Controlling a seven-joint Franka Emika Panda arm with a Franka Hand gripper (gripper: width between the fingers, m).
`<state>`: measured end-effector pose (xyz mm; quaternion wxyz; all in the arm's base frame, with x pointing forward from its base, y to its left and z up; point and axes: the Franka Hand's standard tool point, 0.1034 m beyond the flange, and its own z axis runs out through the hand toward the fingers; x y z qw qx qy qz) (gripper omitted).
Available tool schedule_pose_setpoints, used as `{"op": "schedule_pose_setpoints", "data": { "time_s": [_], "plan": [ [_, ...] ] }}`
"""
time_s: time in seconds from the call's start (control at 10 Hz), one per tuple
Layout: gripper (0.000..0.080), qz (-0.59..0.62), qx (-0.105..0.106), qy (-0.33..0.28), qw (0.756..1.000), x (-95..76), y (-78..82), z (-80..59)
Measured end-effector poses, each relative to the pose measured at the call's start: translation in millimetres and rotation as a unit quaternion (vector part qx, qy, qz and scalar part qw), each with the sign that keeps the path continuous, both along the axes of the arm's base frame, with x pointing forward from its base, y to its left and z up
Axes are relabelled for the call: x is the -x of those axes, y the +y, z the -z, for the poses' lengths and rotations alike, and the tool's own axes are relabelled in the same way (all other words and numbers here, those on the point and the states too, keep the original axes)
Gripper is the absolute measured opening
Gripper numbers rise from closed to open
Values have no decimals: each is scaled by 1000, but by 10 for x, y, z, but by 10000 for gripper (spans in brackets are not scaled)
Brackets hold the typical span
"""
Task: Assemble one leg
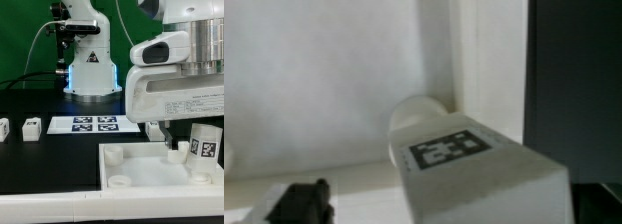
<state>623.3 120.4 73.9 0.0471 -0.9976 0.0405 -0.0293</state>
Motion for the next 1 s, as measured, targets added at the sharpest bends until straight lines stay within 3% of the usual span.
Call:
{"op": "schedule_pose_setpoints", "data": {
  "time_s": [0.1, 0.2, 0.4, 0.7, 1.0],
  "plan": [
    [518, -6, 0, 1, 1000, -2, -10, -3],
    [334, -11, 1, 3, 1000, -4, -27, -8],
    [291, -17, 1, 8, 1000, -11, -79, -11],
    [291, -3, 0, 12, 1000, -13, -93, -6],
    [291, 130, -10, 25, 991, -5, -66, -4]
  ]
}}
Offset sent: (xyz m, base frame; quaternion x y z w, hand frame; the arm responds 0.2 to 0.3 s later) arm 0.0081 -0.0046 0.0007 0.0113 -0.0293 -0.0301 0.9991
